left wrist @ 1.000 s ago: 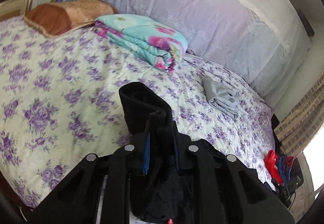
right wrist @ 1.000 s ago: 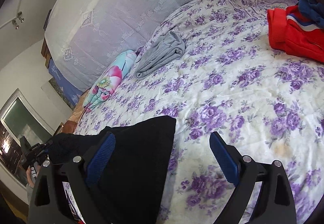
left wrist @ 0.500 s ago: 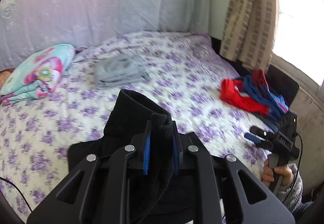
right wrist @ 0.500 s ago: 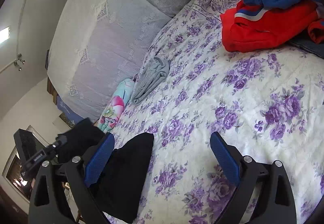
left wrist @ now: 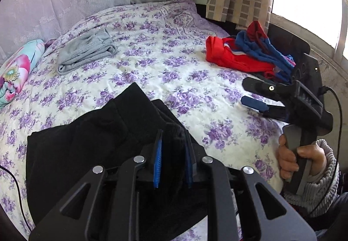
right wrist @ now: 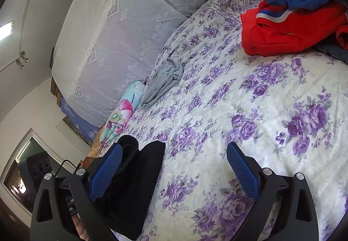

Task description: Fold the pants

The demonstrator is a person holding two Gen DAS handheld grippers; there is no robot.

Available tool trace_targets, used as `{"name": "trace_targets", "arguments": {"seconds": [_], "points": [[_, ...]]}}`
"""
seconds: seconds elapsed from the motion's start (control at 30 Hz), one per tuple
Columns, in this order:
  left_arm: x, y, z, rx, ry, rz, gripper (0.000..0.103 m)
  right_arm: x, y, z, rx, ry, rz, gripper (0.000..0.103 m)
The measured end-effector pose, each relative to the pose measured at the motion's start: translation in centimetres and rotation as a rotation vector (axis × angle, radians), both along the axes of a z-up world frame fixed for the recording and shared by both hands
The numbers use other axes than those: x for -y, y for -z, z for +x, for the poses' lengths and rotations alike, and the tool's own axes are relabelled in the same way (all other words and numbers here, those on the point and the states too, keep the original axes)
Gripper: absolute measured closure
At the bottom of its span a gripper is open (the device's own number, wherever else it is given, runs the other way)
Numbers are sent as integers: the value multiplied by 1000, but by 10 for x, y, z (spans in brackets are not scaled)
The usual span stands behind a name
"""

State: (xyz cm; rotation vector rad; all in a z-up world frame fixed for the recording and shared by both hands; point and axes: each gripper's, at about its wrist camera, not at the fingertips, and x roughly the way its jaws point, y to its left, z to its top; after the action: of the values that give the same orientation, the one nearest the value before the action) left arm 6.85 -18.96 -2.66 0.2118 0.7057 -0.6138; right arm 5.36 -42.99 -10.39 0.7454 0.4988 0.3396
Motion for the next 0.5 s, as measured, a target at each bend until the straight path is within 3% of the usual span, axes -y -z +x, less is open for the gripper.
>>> {"name": "trace_targets", "arguments": {"seconds": [0.1,0.17,0.2,0.27,0.3,0.33,0.43,0.5], "points": [[11,17,1,-42,12,31,86,-1,0,0,0,-1,-5,5],[18,38,1,-78,33,69,81,0,0,1,2,-5,-7,5],[20,42,-2,-78,44,67,74,0,0,1,3,-5,-6,5],[18,36,-11,-81,93,24,47,0,0,1,3,-6,-10,5],[14,30,-15,-80,107,-3,23,0,0,1,2,-6,-15,5],[5,21,-20,-54,93,-38,13,-1,-1,1,1,-5,-21,5],[-26,-3,-28,38,26,-65,12,-4,-2,1,-1,4,-47,5],[-58,-13,-23,81,-83,-60,10,-8,-6,-1,1,27,-84,5]]}}
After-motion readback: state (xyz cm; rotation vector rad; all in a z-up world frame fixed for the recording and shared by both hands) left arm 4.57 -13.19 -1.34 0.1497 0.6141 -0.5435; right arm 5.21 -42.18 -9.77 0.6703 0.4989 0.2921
